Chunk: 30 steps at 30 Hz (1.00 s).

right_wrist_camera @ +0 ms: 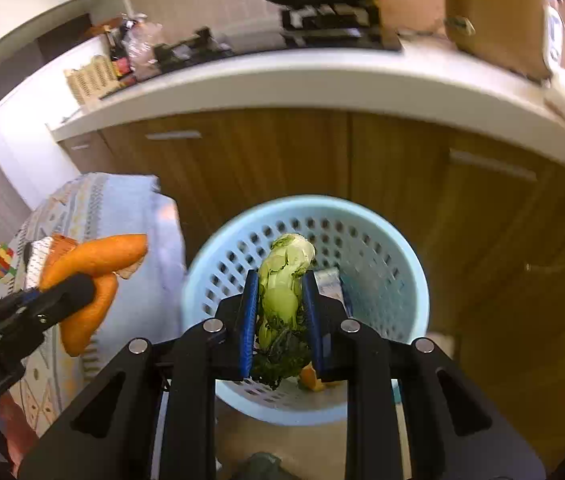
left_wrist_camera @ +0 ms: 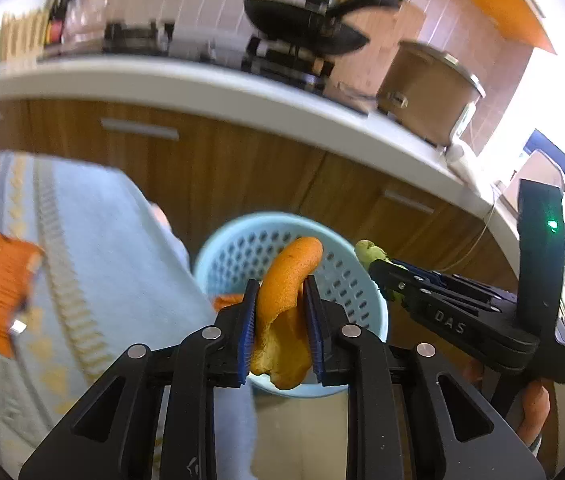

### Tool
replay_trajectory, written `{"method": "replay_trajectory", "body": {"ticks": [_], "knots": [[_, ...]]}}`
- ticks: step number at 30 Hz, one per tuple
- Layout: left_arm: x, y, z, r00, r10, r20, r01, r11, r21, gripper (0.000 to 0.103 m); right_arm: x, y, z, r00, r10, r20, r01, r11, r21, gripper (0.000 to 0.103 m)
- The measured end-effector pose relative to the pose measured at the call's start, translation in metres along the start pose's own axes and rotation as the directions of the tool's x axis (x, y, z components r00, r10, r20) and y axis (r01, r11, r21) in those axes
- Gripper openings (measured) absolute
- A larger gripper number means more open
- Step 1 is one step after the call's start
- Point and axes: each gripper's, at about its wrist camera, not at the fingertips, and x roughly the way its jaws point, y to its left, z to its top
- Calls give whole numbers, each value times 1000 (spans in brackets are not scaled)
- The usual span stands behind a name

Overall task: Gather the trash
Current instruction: 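Carry the bread roll and vegetable sprig over the blue basket and release both, then move both tools back over the table toward the paper and packet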

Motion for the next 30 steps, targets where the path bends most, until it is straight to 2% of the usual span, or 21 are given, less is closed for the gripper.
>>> {"method": "replay_trajectory", "body": {"ticks": [4, 7, 10, 12, 13, 14, 15, 19, 22, 30], "knots": [[41, 2, -11, 996, -15, -84, 8, 996, -91, 22, 22, -22, -11, 997, -13, -73, 17, 999, 44, 19], [60, -1, -18, 993, 0, -121, -11, 996, -88, 24, 38, -33, -21, 991, -32, -132, 40, 998, 53, 20], [68, -4, -24, 989, 15, -145, -25, 997, -68, 39, 47, -39, -26, 985, -47, -166, 57, 997, 52, 20], [67, -5, -27, 990, 19, -140, -27, 998, -57, 51, 49, -40, -28, 983, -50, -178, 61, 997, 56, 23], [65, -4, -27, 990, 16, -137, -24, 998, -56, 52, 48, -41, -28, 983, -44, -178, 56, 997, 62, 31], [62, -3, -27, 991, 9, -134, -17, 998, -55, 53, 48, -43, -27, 984, -39, -175, 52, 996, 70, 45], [60, -3, -27, 991, 5, -131, -13, 998, -54, 53, 46, -44, -25, 985, -39, -167, 52, 996, 75, 50], [42, 1, -26, 995, -6, -101, 1, 999, -54, 58, 36, -37, -19, 991, -30, -128, 38, 997, 64, 52], [26, 6, -26, 998, -6, -69, 2, 998, -66, 58, 29, -25, -17, 994, -8, -107, 13, 999, 45, 52], [-28, 21, -27, 999, 36, 27, -34, 997, -63, 58, 8, 29, -10, 997, 59, -47, -61, 997, -49, 52]]}}
